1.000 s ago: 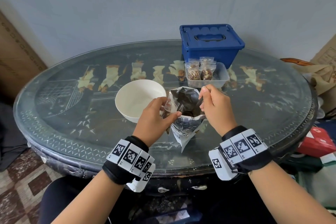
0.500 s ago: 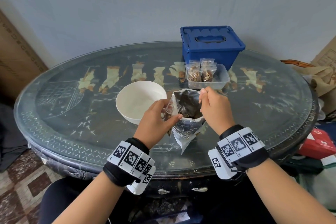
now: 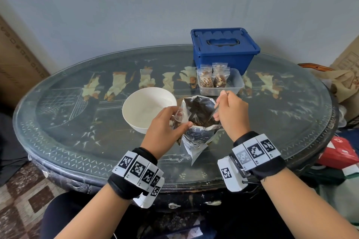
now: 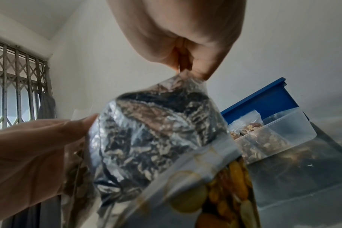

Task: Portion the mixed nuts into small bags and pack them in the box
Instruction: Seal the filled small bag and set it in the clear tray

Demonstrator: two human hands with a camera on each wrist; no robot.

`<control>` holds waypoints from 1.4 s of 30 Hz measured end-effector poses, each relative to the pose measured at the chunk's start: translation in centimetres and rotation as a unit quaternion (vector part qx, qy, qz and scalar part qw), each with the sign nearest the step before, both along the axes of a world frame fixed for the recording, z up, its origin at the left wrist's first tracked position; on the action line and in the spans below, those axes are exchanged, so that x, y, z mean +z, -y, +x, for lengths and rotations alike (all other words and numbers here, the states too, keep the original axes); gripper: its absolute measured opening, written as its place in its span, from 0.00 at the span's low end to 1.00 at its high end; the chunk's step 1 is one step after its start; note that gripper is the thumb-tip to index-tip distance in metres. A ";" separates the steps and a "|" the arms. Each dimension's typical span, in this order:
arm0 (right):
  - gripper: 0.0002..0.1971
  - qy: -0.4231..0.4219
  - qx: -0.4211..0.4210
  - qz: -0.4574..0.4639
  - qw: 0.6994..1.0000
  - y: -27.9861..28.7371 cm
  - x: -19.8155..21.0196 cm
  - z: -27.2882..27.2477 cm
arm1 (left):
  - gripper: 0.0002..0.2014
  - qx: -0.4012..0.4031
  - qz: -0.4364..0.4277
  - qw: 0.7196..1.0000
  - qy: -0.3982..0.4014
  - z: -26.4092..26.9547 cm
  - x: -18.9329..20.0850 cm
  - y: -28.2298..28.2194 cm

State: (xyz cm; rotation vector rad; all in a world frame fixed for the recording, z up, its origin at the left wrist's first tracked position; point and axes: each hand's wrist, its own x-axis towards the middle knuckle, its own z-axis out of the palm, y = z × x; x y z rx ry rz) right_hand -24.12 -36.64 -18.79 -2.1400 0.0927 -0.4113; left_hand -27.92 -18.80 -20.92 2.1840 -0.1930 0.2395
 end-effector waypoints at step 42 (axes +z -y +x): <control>0.17 0.074 -0.094 0.238 0.964 3.6 4.8 1.1 | 0.26 -0.073 0.227 0.970 -0.048 3.6 5.1 -1.3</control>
